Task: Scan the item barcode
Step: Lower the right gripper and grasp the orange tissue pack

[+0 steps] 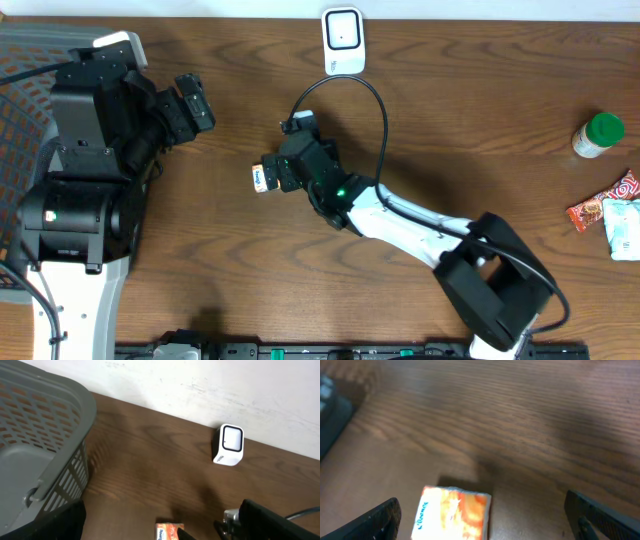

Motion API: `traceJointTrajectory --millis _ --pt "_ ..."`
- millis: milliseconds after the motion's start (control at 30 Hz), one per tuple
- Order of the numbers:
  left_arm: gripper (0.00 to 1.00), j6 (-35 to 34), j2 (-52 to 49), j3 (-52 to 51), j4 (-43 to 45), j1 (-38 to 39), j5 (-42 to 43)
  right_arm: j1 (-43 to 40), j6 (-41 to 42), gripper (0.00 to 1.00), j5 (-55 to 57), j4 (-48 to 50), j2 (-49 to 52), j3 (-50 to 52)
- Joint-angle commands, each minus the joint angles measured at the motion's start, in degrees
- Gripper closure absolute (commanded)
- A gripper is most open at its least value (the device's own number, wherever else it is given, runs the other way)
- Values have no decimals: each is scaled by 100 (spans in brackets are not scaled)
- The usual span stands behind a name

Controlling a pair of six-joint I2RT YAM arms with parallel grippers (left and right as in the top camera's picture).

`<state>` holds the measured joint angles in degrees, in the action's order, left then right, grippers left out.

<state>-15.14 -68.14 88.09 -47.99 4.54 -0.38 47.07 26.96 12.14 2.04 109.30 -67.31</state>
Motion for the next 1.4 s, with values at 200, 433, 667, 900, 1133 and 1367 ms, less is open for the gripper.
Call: traceJointTrajectory --millis 200,433,667,900,1133,1367 --pt "2 50 -2 63 2 -28 -72 286 514 1 188 74 844 -706" --pt "2 50 -2 63 2 -28 -72 553 542 1 420 -442 1296 -1368" --pt "2 50 -2 63 2 -28 -74 555 651 1 463 -555 1513 -1381" --pt "2 50 -2 63 2 -28 -74 555 898 1 601 -1040 1513 -1384" --pt "2 50 -2 63 2 -28 -74 555 1128 8 555 -1473 1513 -1384" --pt "2 50 -2 63 2 -28 -74 553 1130 21 566 -1637 1504 -1504"
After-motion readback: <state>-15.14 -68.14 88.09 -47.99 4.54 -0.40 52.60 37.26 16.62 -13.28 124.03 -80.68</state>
